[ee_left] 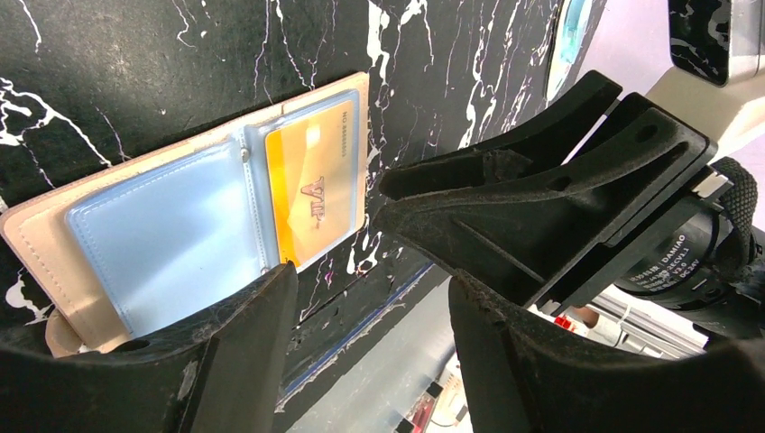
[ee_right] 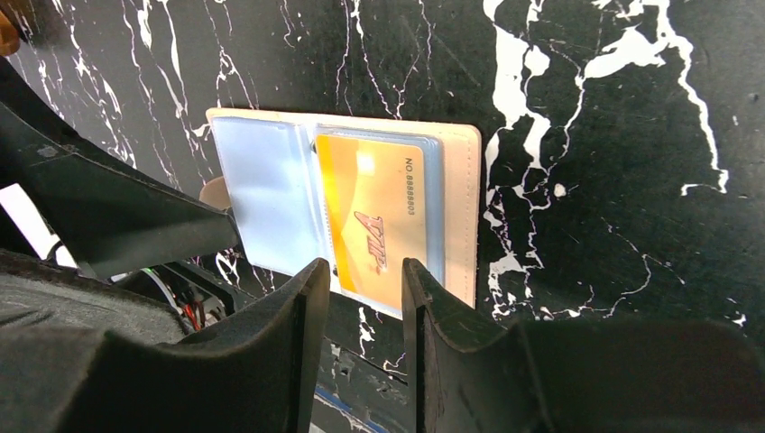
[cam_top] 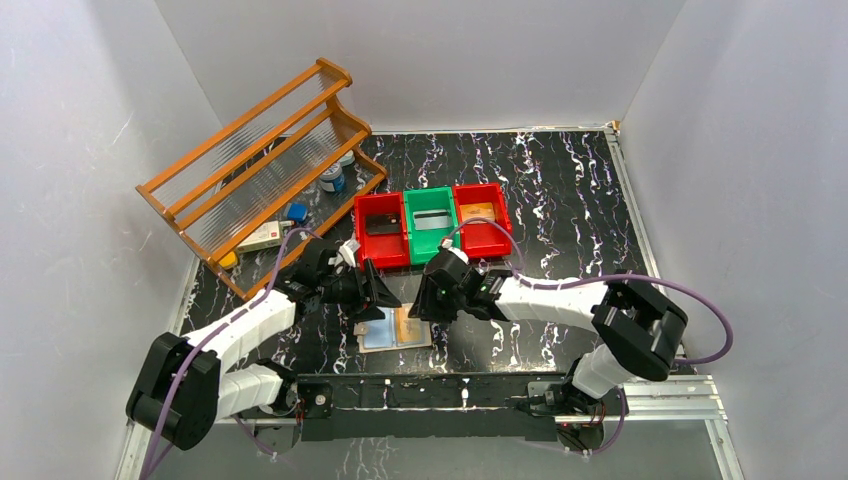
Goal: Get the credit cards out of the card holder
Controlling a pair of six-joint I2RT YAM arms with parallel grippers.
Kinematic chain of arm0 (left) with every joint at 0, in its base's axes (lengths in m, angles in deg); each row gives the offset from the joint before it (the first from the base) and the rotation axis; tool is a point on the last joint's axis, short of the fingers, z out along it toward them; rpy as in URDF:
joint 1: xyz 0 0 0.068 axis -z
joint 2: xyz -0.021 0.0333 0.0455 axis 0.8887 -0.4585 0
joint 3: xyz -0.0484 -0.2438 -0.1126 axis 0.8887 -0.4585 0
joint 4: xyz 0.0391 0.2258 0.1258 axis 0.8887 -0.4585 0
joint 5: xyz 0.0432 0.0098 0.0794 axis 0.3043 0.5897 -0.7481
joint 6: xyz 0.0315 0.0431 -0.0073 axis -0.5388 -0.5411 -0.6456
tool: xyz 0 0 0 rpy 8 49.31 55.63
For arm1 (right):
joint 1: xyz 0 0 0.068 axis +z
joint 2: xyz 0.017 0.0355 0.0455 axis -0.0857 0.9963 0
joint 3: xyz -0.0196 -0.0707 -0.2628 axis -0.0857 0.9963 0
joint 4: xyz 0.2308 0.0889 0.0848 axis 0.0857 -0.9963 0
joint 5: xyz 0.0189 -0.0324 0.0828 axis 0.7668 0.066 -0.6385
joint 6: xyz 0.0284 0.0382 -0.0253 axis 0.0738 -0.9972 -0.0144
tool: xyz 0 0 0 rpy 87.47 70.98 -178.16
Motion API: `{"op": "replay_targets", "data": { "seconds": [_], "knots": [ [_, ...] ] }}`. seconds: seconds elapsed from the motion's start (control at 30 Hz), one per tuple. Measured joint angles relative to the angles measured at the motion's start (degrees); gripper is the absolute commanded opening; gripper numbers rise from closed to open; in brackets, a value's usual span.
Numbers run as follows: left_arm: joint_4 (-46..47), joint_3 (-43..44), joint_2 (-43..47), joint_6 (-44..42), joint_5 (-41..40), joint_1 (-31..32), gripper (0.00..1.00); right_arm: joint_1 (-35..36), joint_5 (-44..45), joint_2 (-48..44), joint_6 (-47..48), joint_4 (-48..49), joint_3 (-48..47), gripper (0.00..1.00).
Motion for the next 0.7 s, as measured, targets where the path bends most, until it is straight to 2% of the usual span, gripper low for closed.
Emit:
{"op": "replay_targets", "data": {
  "seconds": [0.37, 0.7],
  "knots": [
    [0.59, -1.07, -0.22, -0.22, 0.17, 0.0, 0.6, -0.26, -2.45, 4.04, 0.02, -0.11, -0.5, 0.43],
    [1.36, -2.12, -3.93, -1.29, 0.17, 0.44, 0.52, -0.28, -3.91, 5.88, 0.13, -0.28, -1.99, 0.41]
  ]
}}
